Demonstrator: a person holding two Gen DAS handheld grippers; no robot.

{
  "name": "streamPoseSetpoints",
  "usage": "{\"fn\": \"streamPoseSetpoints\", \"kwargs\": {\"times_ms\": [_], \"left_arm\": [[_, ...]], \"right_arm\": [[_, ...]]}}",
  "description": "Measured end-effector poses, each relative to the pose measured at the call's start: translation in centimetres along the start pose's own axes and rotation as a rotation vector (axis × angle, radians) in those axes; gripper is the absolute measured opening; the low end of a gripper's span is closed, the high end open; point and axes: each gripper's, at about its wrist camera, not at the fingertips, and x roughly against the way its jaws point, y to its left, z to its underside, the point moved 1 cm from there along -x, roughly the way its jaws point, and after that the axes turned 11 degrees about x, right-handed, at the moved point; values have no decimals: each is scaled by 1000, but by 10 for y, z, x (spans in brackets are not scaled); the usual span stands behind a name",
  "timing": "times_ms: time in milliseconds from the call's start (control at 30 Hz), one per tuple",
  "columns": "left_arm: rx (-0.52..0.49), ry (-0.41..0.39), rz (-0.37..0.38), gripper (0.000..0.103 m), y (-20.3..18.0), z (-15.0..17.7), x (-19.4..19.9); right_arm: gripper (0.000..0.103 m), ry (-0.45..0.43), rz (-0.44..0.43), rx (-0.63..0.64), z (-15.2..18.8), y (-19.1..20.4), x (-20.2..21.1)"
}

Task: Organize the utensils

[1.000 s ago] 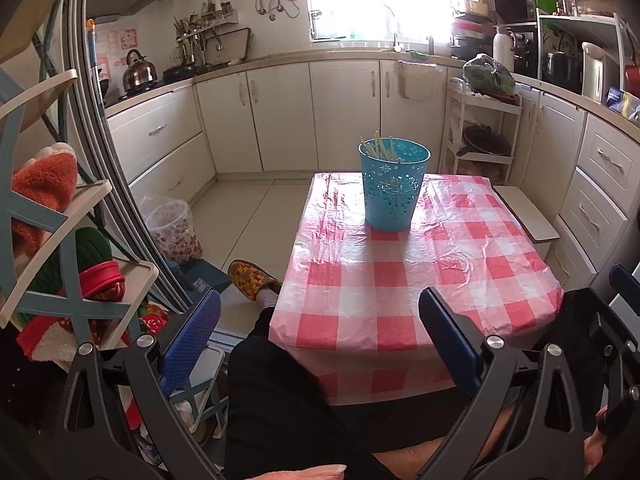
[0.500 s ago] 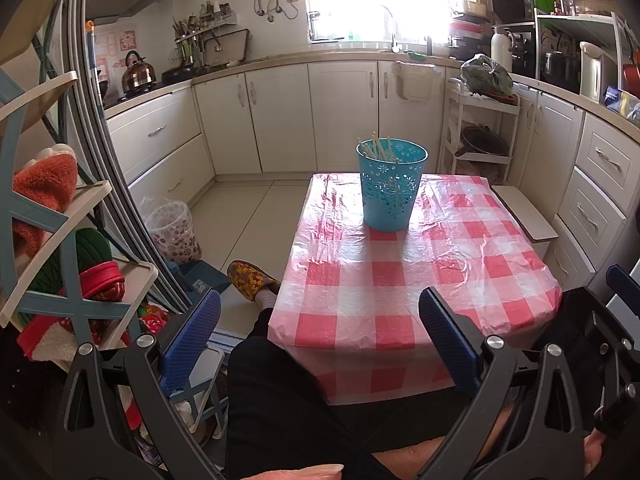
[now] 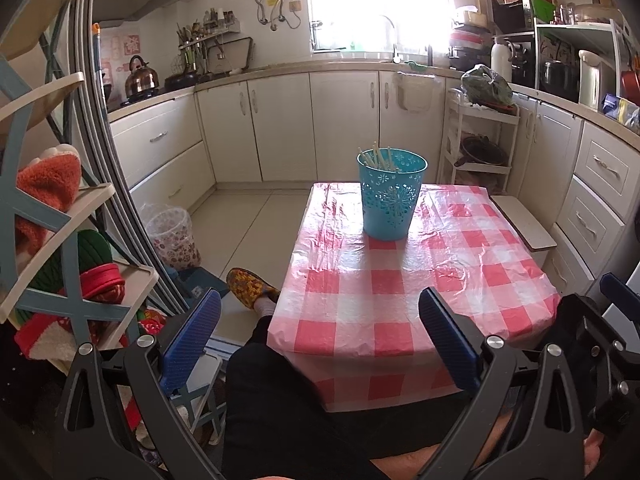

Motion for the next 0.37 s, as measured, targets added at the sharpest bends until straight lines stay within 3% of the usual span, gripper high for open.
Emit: {"fn": "streamPoseSetpoints", "kwargs": {"times_ms": [367], "left_arm": [[-3,57,19,95,1,2,-12]], "right_arm": [[96,2,-1,0,0,0,-1]]}}
